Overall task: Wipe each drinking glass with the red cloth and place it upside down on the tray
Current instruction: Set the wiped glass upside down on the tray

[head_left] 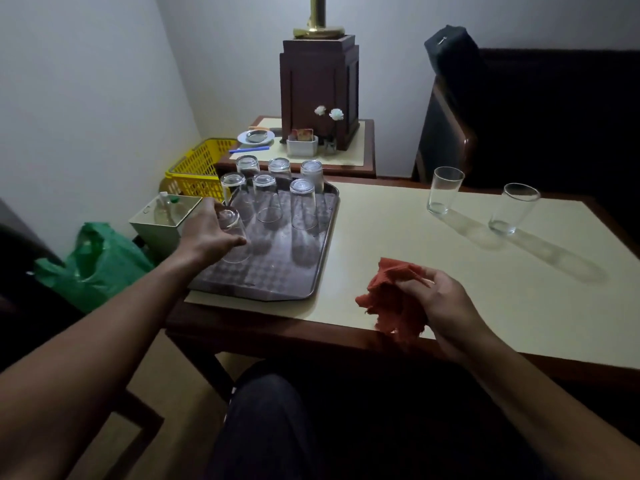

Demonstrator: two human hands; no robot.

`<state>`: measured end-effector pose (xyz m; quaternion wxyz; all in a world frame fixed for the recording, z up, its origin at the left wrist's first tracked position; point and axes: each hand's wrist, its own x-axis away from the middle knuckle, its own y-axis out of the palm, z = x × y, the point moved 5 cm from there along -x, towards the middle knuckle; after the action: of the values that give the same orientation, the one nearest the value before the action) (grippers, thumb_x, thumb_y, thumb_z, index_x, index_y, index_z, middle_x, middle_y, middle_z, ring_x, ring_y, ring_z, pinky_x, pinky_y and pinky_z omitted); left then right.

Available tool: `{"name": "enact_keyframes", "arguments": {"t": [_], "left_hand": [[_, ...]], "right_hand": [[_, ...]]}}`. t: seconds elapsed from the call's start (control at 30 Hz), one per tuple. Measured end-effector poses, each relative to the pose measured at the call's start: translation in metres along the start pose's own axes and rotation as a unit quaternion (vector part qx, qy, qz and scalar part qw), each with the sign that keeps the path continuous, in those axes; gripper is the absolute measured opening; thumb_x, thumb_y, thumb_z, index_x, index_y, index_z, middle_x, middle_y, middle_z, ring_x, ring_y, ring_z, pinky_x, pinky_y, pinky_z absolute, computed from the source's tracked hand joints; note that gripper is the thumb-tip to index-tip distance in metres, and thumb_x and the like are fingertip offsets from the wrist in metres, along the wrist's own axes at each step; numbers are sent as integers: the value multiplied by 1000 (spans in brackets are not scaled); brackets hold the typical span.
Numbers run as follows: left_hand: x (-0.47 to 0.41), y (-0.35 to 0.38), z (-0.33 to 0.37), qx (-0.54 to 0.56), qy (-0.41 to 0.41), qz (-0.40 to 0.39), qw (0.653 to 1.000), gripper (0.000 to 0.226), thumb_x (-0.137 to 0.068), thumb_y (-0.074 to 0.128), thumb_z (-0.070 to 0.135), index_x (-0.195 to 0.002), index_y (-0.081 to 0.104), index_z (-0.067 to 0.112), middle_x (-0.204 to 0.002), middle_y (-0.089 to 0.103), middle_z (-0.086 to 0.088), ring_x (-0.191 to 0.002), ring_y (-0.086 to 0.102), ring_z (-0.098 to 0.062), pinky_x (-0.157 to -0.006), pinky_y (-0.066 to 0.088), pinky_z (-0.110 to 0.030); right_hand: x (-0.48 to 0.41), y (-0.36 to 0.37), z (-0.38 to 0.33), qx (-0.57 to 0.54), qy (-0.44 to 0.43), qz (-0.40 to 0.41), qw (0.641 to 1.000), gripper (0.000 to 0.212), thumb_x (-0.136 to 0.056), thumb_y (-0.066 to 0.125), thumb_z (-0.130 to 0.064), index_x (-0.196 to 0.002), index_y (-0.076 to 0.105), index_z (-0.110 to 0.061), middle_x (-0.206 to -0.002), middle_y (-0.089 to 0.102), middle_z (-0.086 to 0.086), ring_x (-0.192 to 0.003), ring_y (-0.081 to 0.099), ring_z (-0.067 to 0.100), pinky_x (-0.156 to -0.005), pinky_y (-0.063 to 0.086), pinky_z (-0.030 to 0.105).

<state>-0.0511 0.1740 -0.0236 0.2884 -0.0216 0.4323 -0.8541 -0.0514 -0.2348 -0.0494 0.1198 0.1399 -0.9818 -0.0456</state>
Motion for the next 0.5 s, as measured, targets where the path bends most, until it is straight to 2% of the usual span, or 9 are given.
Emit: {"name": "enact_keyframes", "arguments": {"t": [0.03,0.07,0.1,0.17,0.2,0.33,0.4,0.43,0.5], "left_hand": [[-6,1,-7,-7,-5,-1,1000,75,-61,100,20,-121,57,10,-117,68,-13,-106,65,-32,-90,52,-41],[-12,1,-12,-12,-8,-1,1000,74,-60,101,19,-120,57,11,-117,69,-12,-106,66,-32,-90,53,-41],[-17,2,-17,-15,-11,0,1000,75,-60,101,19,-121,58,12,-119,70,-12,-107,66,-31,-91,53,-40],[-27,2,-26,-14,-19,10,1000,78,-59,100,19,-126,61,11,-123,71,-14,-109,67,-30,-93,54,-37],[-32,2,-30,-11,-21,18,1000,80,-59,100,18,-129,62,9,-124,70,-16,-111,68,-30,-93,52,-34],[-50,1,-39,-4,-33,33,999,88,-57,101,21,-135,62,7,-129,68,-17,-116,65,-31,-95,49,-32],[-57,1,-42,-5,-39,39,998,95,-56,102,24,-139,58,8,-132,67,-17,-120,63,-31,-101,51,-38],[-60,1,-42,-4,-43,40,998,98,-56,103,25,-141,56,8,-133,67,-17,-122,62,-32,-103,50,-40],[-62,2,-41,5,-46,37,998,103,-56,103,24,-144,51,9,-135,66,-18,-123,62,-32,-103,49,-40]], "right_hand": [[-3,3,1,-4,-2,7,1000,32,-105,63,-9,-133,52,-2,-105,79,27,-90,78,50,-82,59,74],[-8,4,3,-7,-1,12,1000,32,-104,65,-10,-132,52,-2,-106,79,26,-90,79,49,-77,61,71],[-11,6,3,0,-2,15,1000,31,-103,67,-12,-129,52,-4,-105,80,24,-88,80,46,-69,65,60],[-17,7,2,28,-15,24,999,29,-102,70,-17,-123,54,-7,-102,82,18,-83,82,36,-52,61,35],[-19,9,2,36,-21,24,999,27,-101,71,-18,-121,56,-8,-101,82,16,-81,82,33,-50,58,31],[-32,12,2,43,-41,17,998,15,-101,68,-5,-114,62,-4,-98,82,10,-73,82,26,-56,63,32],[-40,11,2,72,-55,25,996,19,-99,71,-7,-117,66,-7,-109,80,14,-81,82,26,-64,65,37],[-43,10,2,89,-61,29,994,19,-98,73,-9,-117,68,-10,-111,80,14,-84,82,23,-65,65,35],[-47,8,3,91,-69,37,993,19,-97,74,-11,-116,69,-13,-106,81,11,-82,82,18,-59,63,30]]}}
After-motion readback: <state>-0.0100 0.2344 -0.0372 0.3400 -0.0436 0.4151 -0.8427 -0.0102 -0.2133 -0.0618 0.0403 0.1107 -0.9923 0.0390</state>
